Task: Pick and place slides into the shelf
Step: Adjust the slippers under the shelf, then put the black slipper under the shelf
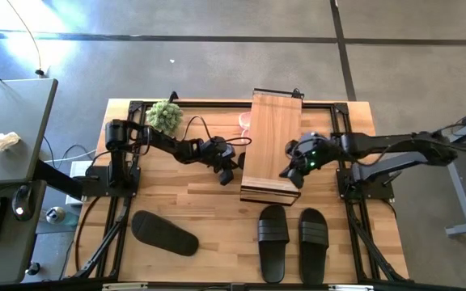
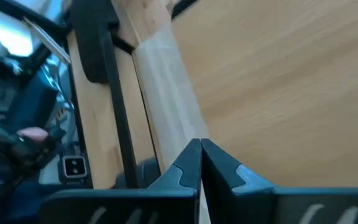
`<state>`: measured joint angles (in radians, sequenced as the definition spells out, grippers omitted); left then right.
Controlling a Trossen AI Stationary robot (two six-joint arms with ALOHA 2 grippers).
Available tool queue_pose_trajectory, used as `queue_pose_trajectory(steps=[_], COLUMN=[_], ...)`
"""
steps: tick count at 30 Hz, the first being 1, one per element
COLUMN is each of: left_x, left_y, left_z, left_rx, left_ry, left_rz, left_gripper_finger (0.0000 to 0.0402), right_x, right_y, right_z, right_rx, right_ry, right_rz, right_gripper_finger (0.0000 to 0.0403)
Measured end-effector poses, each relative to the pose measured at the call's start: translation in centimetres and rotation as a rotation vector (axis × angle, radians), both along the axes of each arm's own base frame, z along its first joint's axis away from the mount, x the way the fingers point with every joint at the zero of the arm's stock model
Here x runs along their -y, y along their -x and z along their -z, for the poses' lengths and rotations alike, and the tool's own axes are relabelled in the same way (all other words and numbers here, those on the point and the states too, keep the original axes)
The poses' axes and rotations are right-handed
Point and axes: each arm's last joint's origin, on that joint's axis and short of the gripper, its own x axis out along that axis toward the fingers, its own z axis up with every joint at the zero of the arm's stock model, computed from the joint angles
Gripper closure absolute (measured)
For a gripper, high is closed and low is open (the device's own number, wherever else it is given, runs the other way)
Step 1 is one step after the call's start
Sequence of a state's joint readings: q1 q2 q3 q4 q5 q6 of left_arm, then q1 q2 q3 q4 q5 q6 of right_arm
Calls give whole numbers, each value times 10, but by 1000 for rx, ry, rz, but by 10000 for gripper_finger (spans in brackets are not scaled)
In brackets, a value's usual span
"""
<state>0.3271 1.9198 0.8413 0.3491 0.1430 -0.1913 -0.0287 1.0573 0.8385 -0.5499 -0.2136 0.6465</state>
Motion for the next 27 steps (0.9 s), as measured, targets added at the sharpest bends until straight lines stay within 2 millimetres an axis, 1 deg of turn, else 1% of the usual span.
queue_pose_trajectory(steps=[5, 10, 19, 23, 27], left_x=[-1, -3, -4, -2, 0], left_y=[0, -1, -1, 3, 6], left_z=[0, -2, -2, 2, 0], left_rx=[-3, 12, 16, -47, -68], left_ry=[-14, -34, -21, 25, 101], left_rz=[-22, -67, -124, -147, -131], left_gripper_finger=[402, 402, 402, 402, 402], right_x=[-10, -18, -26, -25, -23], right_y=[-15, -24, -25, -25, -22], right_z=[4, 3, 2, 1, -3], right_rx=[-39, -49, -59, -54, -30], right_ry=[11, 14, 39, 77, 116], right_rz=[-59, -90, -72, -36, 1], right_gripper_finger=[403, 403, 403, 403, 403])
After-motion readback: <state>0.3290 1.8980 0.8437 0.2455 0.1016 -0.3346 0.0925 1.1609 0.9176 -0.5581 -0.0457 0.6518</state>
